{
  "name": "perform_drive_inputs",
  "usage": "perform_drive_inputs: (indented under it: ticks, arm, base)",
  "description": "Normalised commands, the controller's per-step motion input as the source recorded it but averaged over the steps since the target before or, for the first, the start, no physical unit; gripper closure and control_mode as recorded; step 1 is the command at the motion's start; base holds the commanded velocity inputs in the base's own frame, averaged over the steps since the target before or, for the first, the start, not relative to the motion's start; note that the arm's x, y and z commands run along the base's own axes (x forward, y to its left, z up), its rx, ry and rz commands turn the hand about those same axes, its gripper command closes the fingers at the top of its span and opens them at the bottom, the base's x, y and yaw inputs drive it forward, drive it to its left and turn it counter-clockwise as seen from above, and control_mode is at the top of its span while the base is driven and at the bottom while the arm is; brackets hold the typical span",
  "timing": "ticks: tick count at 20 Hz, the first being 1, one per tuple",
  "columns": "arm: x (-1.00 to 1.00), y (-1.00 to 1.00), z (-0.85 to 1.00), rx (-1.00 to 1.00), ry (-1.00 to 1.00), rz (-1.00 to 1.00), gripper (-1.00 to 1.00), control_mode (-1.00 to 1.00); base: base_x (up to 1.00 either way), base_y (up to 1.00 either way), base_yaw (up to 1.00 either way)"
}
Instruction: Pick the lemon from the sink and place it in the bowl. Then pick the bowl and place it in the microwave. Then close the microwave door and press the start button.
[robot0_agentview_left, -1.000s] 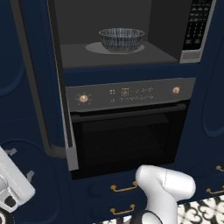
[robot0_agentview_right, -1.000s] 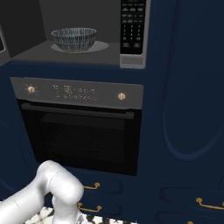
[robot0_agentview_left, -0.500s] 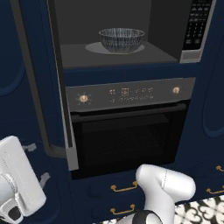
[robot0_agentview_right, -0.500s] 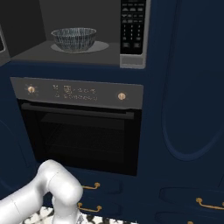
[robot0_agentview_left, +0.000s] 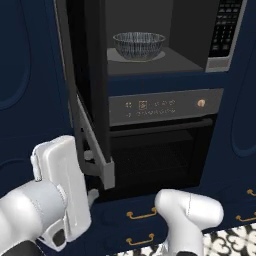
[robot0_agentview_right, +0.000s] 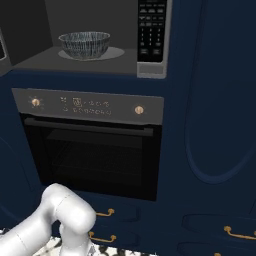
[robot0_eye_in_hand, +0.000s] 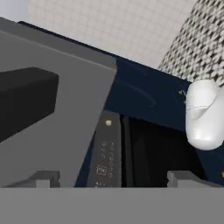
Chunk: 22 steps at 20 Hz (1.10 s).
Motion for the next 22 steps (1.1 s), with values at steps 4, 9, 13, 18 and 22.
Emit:
perform_drive_inputs:
  ticks: [4,9,13,18,22]
  arm:
    - [-0.35,-1.00,0.49,0.14,-0.14,-0.06,-1.00,-1.00]
    - [-0.14,-1.00,0.42,0.17,-0.07,-0.07,-1.00,-1.00]
    - [0.26,-1.00,0.18,0.22,0.00,-0.06,-1.00,-1.00]
    - [0.72,-1.00,0.03,0.17,0.07,-0.03,-1.00,-1.00]
    - [1.00,-1.00,0.00,0.09,0.18,0.02,-1.00,-1.00]
  base:
    - [0.00,0.00,0.00]
    - [0.00,0.00,0.00]
    - [0.00,0.00,0.00]
    - [0.00,0.00,0.00]
    - [0.00,0.00,0.00]
